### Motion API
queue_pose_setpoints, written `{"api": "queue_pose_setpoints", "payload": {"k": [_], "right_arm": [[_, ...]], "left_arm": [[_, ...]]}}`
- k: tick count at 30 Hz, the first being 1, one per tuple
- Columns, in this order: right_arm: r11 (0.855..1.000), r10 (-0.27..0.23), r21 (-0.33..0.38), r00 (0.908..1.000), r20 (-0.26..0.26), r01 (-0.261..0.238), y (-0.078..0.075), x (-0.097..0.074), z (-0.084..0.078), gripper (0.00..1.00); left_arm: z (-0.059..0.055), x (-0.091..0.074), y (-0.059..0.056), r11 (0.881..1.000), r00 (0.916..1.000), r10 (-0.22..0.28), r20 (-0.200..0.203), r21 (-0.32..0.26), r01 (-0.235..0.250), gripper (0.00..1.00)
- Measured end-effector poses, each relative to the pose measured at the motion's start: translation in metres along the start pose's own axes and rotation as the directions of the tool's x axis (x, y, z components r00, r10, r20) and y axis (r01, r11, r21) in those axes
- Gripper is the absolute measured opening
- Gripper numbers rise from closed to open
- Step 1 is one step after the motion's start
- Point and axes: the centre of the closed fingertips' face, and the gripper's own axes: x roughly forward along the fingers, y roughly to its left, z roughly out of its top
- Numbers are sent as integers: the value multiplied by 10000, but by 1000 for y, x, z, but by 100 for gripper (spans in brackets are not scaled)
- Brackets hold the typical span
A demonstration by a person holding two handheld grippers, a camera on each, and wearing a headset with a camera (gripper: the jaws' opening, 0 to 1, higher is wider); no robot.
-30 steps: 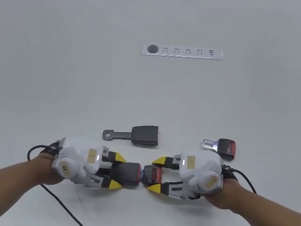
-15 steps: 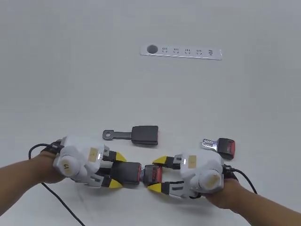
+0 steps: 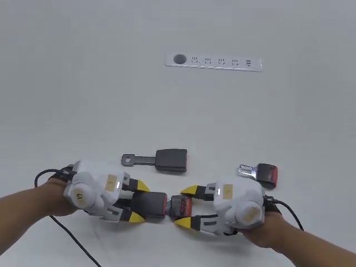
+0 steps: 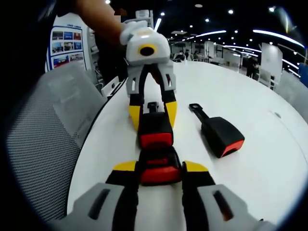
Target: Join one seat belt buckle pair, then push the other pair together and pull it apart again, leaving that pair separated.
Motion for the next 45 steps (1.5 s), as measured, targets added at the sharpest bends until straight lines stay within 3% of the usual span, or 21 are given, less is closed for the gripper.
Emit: {"api": "queue_pose_setpoints", "payload": {"k": [7, 12, 14, 16, 17, 18, 19, 21, 22, 25, 29, 36, 39, 41, 43, 45], "right_arm": [[10000, -53, -57, 10000, -2, 53, 0, 1, 0, 34], [9998, -99, -180, 9996, -246, 95, 1, 2, 1, 36], [9999, -106, -36, 9992, -398, 105, 1, 2, 1, 36], [9948, -75, 1008, 9975, -697, 145, 3, 3, -1, 38], [9907, -204, 1329, 9980, -604, 282, 2, 5, 2, 45], [9941, -57, 1078, 9998, -207, 79, 5, 6, 11, 54], [9931, -114, 1170, 9999, -12, 114, 6, 6, 17, 63], [9942, -308, 1030, 9995, 8, 305, 6, 6, 25, 74], [9973, -533, 498, 9985, -132, 539, 4, 4, 26, 77], [9965, -695, 463, 9976, 26, 693, 7, -1, 33, 89], [9920, -1211, 352, 9926, 5, 1210, 4, -16, 34, 88], [9565, -2595, 1383, 9658, 1, 2570, -13, -71, 23, 87], [9321, -3249, 1582, 9452, -318, 3257, -27, -101, 12, 87], [9209, -3462, 1833, 9379, -210, 3440, -33, -115, 9, 87], [9102, -3725, 1763, 9268, -478, 3749, -45, -133, -1, 87], [9064, -3786, 1781, 9237, -591, 3829, -51, -142, -8, 86]], "left_arm": [[1, 0, 0, 9999, 10000, -19, -67, -102, 19, 33], [2, 1, 0, 9997, 9996, -162, -243, 189, 167, 35], [2, 1, 1, 9998, 9992, -178, -344, 33, 179, 35], [1, 1, 2, 9997, 9974, -196, -689, -176, 184, 35], [3, 3, 1, 9996, 9961, -249, -852, -127, 239, 35], [4, 4, 2, 9998, 9955, -190, -934, -12, 189, 36], [2, 3, 5, 9997, 9917, 30, -1288, -224, -59, 38], [2, 1, 14, 9959, 9864, 727, -1471, -423, -797, 49], [7, 1, 14, 9959, 9890, 770, -1263, -372, -823, 59], [17, -8, 12, 9927, 9926, 908, -805, -719, -967, 78], [25, -22, 16, 9853, 9874, 1471, -578, -794, -1514, 76], [50, -44, 27, 9698, 9744, 2248, 71, -987, -2230, 80], [64, -49, 38, 9643, 9671, 2520, 348, -932, -2479, 80], [70, -51, 46, 9613, 9636, 2640, 409, -930, -2594, 80], [74, -53, 54, 9580, 9591, 2805, 380, -731, -2773, 79], [78, -55, 59, 9567, 9582, 2835, 389, -799, -2798, 78]]}}
